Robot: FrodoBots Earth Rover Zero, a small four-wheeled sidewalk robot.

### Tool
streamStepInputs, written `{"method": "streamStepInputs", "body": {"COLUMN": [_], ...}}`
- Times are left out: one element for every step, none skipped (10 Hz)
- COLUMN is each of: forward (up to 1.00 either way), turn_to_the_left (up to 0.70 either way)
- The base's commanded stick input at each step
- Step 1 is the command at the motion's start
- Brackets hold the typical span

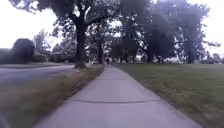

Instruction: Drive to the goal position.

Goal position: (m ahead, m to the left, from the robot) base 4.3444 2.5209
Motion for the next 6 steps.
{"method": "streamStepInputs", "body": {"forward": [0.7, 0.7, 0.7, 0.7, 0.7, 0.7], "turn_to_the_left": [0.0, 0.0, 0.0, 0.0, 0.0, 0.0]}}
